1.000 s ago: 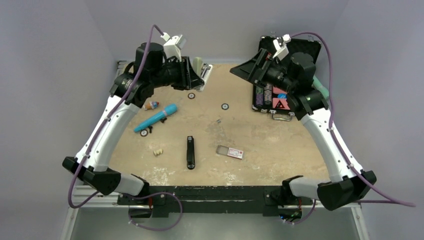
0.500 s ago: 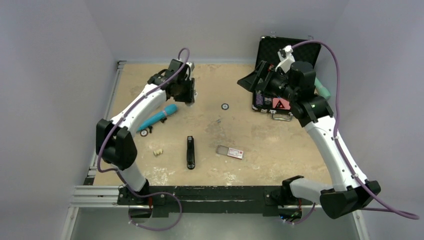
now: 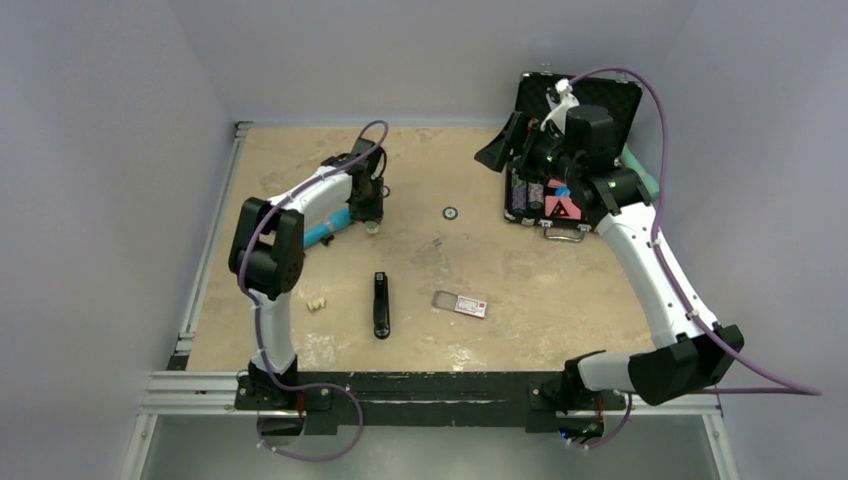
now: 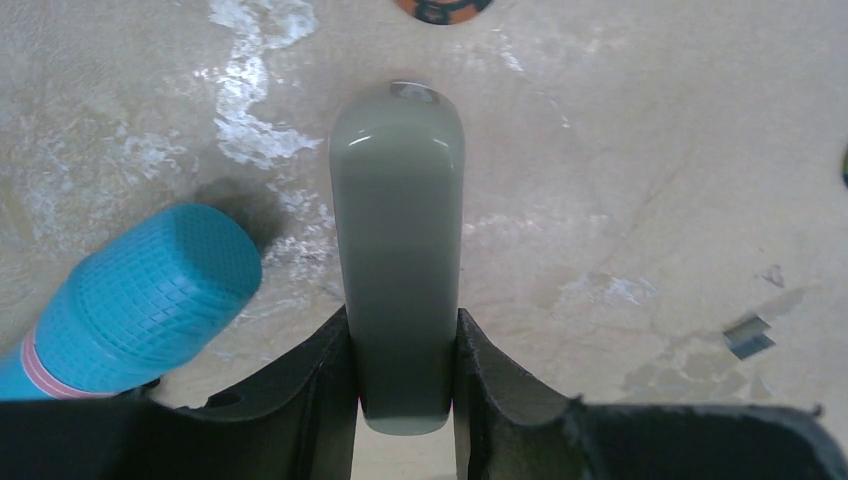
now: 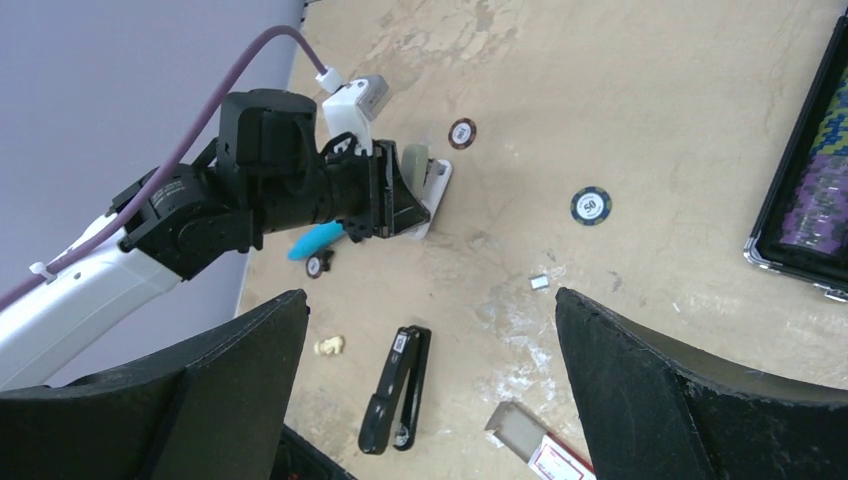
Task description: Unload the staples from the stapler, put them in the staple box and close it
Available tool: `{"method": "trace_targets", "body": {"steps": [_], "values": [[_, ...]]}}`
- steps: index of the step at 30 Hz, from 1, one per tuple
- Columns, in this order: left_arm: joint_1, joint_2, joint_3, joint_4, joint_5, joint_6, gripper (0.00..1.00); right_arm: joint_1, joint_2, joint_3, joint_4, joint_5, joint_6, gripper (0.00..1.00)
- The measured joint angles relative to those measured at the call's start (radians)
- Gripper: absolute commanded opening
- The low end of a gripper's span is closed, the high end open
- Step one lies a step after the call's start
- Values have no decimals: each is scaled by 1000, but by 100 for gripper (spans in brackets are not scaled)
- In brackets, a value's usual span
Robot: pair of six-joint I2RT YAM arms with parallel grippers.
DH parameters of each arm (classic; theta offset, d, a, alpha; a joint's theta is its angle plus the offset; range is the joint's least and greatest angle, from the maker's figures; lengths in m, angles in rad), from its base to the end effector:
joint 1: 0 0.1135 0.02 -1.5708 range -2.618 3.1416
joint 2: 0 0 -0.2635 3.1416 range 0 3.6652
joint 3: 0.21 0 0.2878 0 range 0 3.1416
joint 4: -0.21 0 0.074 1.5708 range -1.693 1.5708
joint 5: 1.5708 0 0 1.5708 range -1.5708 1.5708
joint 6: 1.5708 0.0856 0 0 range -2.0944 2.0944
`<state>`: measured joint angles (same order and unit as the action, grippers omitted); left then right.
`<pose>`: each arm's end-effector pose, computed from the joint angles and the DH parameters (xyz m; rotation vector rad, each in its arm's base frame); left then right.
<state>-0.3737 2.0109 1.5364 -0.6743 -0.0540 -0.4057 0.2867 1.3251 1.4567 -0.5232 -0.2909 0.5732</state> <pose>0.4442 -0.1692 0.1312 -0.0594 2.7264 -0.1538 0.3492 0.1285 0.4060 0.0931 2.0411 0.8378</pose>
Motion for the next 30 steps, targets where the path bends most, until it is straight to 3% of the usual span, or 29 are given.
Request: {"method": "trace_targets", "body": {"steps": [3, 5, 8, 11, 19, 30], "values": [[20, 19, -9, 12, -10, -5, 1, -2, 3, 12, -11, 12, -17, 99], [24, 31, -9, 14, -11, -5, 19, -5, 3, 22, -14, 13, -19, 99], [25, 39, -9, 14, -11, -4, 65, -9, 3, 26, -15, 13, -20, 99], [24, 39, -9, 15, -1, 2, 86, -13, 3, 26, -15, 11, -17, 99], [24, 12, -14, 6, 37, 5, 91, -13, -1, -14, 11, 0, 10, 98], [18, -294, -127, -45, 49, -25, 91, -13, -103, -149, 56, -13, 64, 98]]}}
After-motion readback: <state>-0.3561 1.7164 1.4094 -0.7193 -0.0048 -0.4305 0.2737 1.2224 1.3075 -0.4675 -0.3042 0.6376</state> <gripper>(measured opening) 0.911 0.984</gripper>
